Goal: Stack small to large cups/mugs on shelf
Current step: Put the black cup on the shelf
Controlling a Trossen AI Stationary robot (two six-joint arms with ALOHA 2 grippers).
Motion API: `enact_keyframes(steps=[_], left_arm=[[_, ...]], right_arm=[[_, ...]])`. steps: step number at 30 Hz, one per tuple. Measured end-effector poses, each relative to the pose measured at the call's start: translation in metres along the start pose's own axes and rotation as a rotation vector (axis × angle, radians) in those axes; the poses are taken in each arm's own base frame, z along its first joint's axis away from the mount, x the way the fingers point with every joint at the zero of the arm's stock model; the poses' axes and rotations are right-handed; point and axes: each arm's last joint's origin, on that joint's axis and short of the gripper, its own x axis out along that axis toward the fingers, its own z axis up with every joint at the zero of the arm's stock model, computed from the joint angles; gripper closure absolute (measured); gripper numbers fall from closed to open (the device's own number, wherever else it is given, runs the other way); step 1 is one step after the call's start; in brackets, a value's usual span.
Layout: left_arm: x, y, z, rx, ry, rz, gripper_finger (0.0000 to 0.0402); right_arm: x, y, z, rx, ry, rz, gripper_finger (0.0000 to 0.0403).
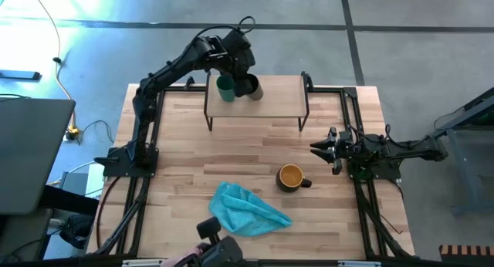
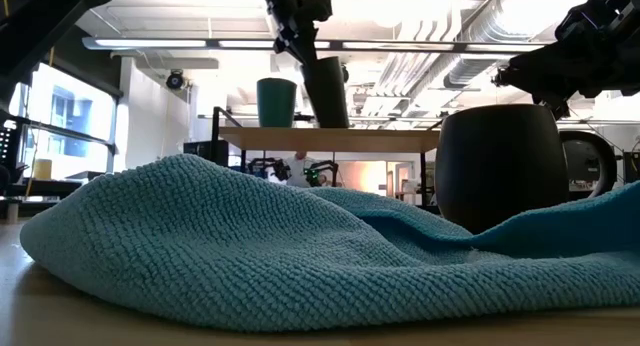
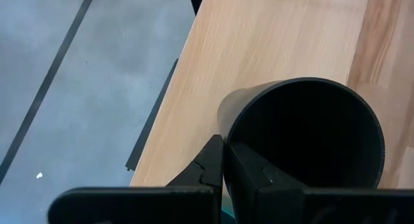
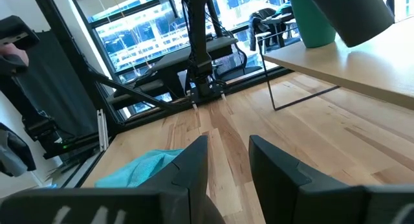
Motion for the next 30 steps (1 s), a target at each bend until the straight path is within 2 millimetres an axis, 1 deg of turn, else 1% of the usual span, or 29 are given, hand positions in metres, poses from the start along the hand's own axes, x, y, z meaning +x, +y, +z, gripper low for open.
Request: enact_keyframes(steps=[6, 12, 30], left_arm=[[0.003, 0.011, -0.001, -0.058, -0.023, -0.050, 0.0402], [0.003, 0.020, -0.003, -0.086, -0.029, -0.060, 0.0402], [0.003, 0.021, -0.004, -0.053, -0.018, -0.053, 0.0402]], right_arm=[[0.000, 0.000, 0.000, 0.000, 0.000, 0.000, 0.0299], [0.000, 0.000, 0.000, 0.000, -0.001, 0.001, 0.0299], [0.000, 0.000, 0.000, -0.007, 0.000, 0.000, 0.0299]])
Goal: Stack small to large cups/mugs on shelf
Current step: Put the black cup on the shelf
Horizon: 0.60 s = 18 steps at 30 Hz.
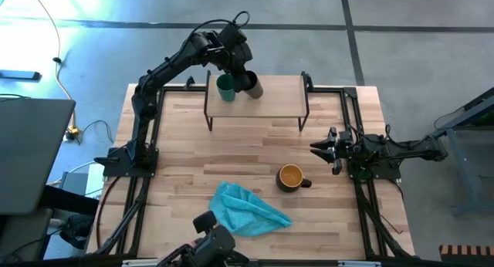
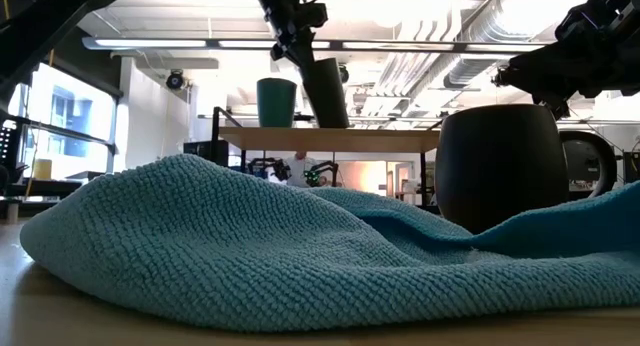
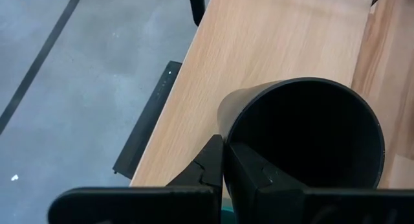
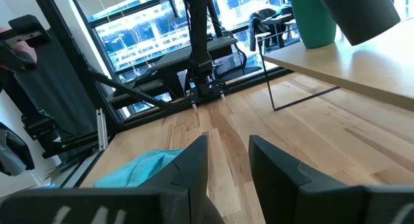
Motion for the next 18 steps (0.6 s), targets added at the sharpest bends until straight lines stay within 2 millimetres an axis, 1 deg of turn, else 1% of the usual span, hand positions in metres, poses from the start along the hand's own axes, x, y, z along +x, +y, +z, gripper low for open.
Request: enact_keyframes(steps=[18], left_arm=[[0.0000, -0.0001, -0.0004, -0.018, 0.004, -0.001, 0.0395]], right_arm=[[0.0000, 0.0000, 0.0000, 0.010, 0.000, 0.000, 0.0299]])
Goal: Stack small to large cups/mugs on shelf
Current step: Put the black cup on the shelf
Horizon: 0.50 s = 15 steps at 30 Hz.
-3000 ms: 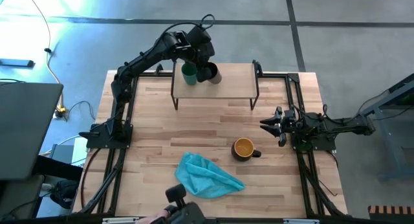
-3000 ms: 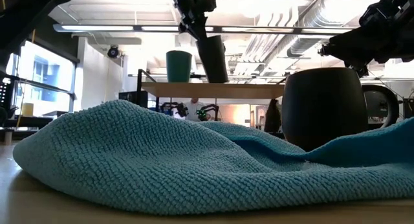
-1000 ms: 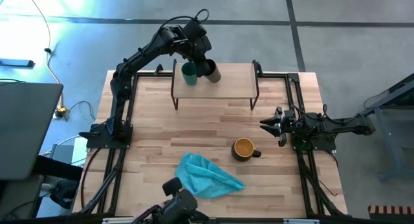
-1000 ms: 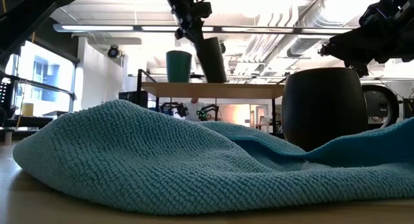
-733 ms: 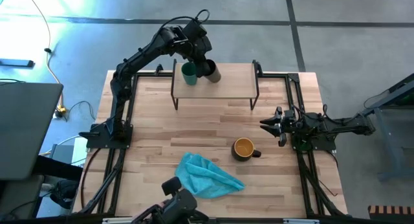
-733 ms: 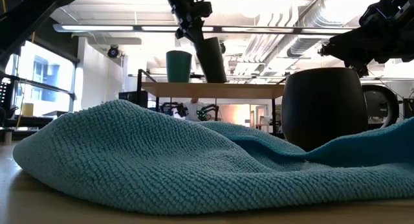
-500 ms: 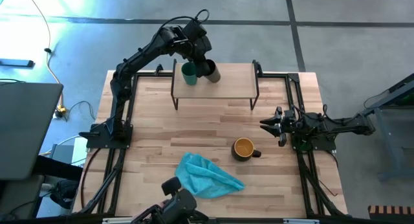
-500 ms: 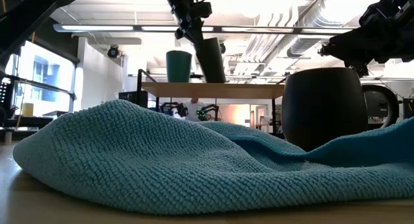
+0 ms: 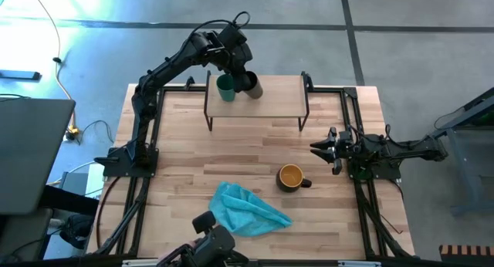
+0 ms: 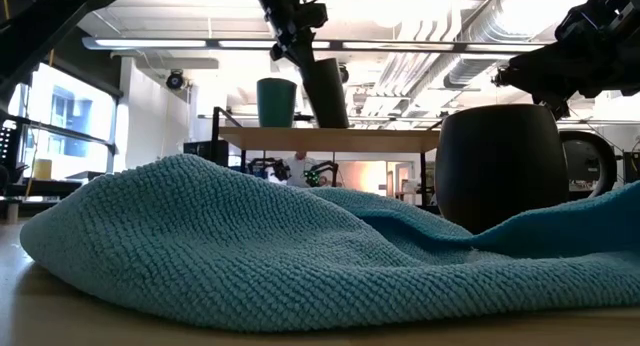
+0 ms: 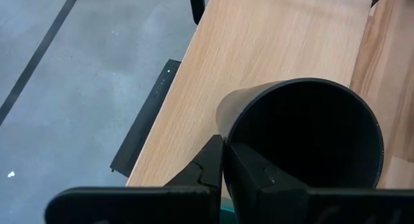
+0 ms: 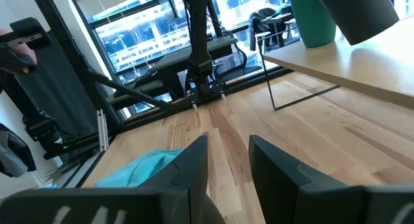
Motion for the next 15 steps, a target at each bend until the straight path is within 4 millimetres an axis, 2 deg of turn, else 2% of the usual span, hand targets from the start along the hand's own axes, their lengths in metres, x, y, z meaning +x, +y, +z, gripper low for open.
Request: enact_keyframes(steps=[15], left_arm=[[-0.0001, -0.0001, -0.0006, -0.004, 0.006, -0.001, 0.0369]], right_arm=[[0.0000, 0.0001, 0.0002, -0.001, -0.002, 0.001, 0.0299]])
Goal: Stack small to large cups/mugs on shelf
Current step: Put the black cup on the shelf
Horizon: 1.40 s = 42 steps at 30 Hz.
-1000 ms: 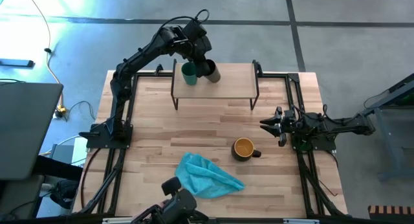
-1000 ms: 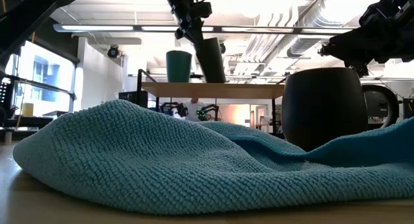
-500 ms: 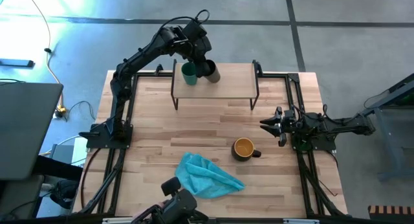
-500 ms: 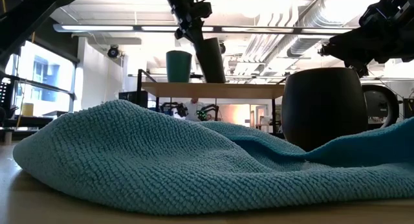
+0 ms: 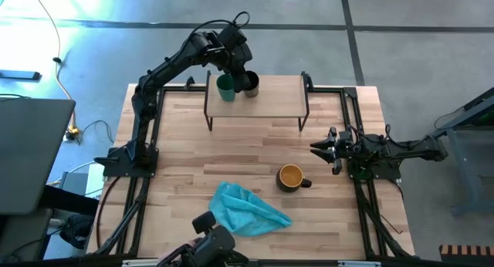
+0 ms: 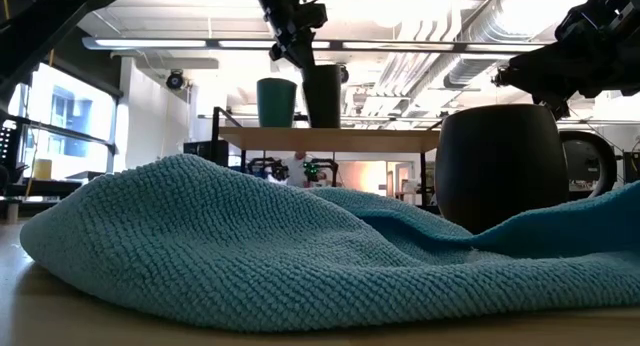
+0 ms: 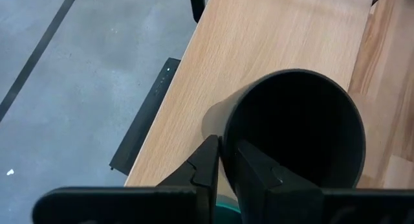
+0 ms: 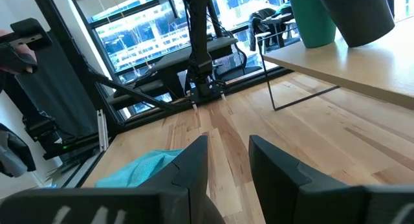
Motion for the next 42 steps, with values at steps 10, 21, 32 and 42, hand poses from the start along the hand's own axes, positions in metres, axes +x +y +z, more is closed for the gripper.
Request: enact_keyframes(steps=[10, 21, 32, 42], left_arm=[[0.000, 0.000, 0.000, 0.000, -0.001, -0.002, 0.0366], [0.019, 0.002, 0.001, -0.021, 0.014, -0.049, 0.0364], [0.020, 0.002, 0.003, -0.019, -0.010, -0.073, 0.0364], [0.020, 0.005, 0.003, -0.029, -0.017, -0.097, 0.0364]], right_arm=[[0.000, 0.000, 0.000, 0.000, -0.001, 0.000, 0.0299], [0.000, 0.000, 0.000, 0.002, -0.001, 0.000, 0.0299], [0.000, 0.000, 0.000, -0.008, 0.001, 0.000, 0.0299], [0.000, 0.000, 0.000, -0.010, 0.002, -0.001, 0.0299]])
